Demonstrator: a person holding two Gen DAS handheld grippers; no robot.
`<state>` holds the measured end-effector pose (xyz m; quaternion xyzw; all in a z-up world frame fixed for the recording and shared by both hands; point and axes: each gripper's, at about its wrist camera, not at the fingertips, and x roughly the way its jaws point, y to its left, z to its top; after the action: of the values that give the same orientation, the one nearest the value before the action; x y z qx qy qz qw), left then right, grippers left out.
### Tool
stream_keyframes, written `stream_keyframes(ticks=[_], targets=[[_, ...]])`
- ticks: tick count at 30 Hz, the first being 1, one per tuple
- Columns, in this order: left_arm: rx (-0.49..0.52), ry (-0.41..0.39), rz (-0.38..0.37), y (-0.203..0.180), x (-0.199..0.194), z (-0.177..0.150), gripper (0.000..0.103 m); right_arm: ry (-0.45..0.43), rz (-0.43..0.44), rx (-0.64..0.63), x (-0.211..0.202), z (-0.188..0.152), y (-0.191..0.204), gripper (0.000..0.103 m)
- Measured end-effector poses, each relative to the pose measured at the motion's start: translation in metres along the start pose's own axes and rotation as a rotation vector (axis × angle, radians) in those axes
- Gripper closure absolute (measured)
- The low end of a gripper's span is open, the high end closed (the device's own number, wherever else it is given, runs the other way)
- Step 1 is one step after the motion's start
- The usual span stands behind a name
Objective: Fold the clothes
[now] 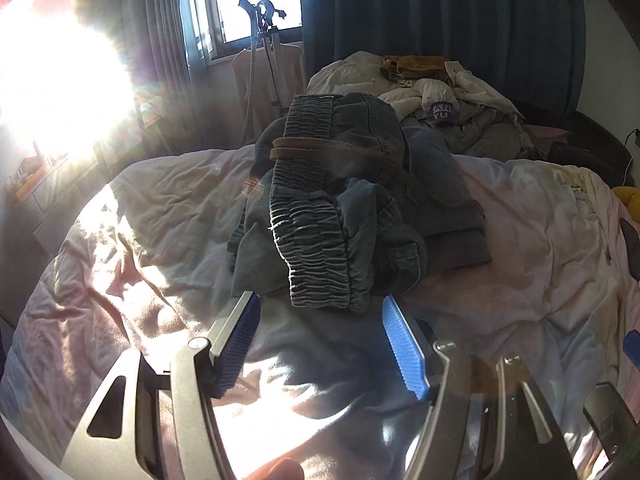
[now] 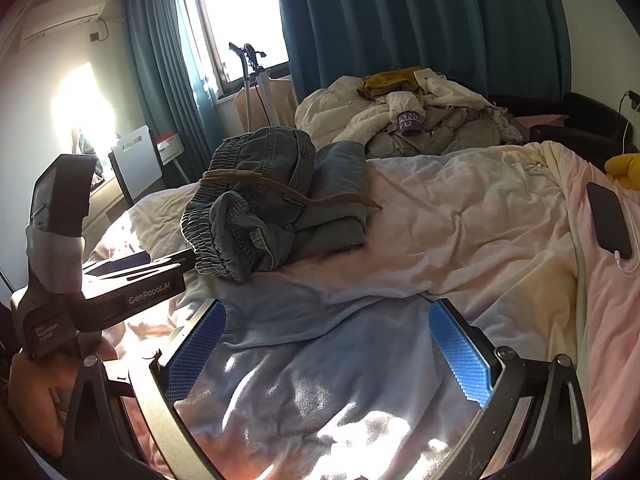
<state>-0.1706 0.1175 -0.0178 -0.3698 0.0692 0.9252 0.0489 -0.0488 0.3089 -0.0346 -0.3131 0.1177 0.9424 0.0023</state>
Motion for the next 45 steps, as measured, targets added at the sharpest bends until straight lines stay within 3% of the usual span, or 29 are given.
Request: stream_keyframes(ticks=[6,9,10,11,14,16,22,29,33,39,42,45], targets=[[-0.026,0.026,0.041,0.006,0.050,0.013,0.037,0.052,-0.001,0.102,0.031,0.002,-0.028,0.000],[-0.073,0.057,0.001,0.019,0.069,0.013,0.038,0.079,0.013,0.138,0.044,0.001,-0.036,0.000],[-0.081,0.065,-0.020,0.022,0.074,0.013,0.045,0.090,0.022,0.149,0.048,0.000,-0.038,0.000],[-0.072,0.069,-0.037,0.021,0.077,0.012,0.046,0.093,0.033,0.154,0.050,0.000,-0.038,0.000],[-0.035,0.077,-0.016,0.017,0.084,0.013,0.052,0.099,0.060,0.159,0.056,-0.001,-0.038,0.000],[-0.028,0.067,-0.012,0.015,0.081,0.013,0.062,0.102,0.062,0.148,0.057,-0.002,-0.036,0.000],[0.004,-0.015,0.002,0.010,0.044,0.012,0.080,0.095,0.053,0.145,0.060,-0.002,-0.037,0.000],[0.054,-0.123,-0.041,0.003,-0.035,0.021,0.083,0.057,0.069,0.100,0.048,0.000,-0.029,0.000],[0.076,-0.162,-0.074,0.004,-0.085,0.008,0.084,0.012,0.074,0.080,0.034,0.005,-0.025,0.000],[0.115,-0.127,-0.125,0.016,-0.136,-0.060,0.084,-0.032,0.119,0.065,0.011,0.009,-0.017,0.000],[0.088,-0.087,-0.129,0.032,-0.137,-0.089,0.084,-0.022,0.140,0.052,0.003,0.007,-0.010,0.000],[0.039,-0.035,-0.172,0.049,-0.127,-0.109,0.083,0.029,0.213,0.078,0.000,0.005,-0.005,0.000]])
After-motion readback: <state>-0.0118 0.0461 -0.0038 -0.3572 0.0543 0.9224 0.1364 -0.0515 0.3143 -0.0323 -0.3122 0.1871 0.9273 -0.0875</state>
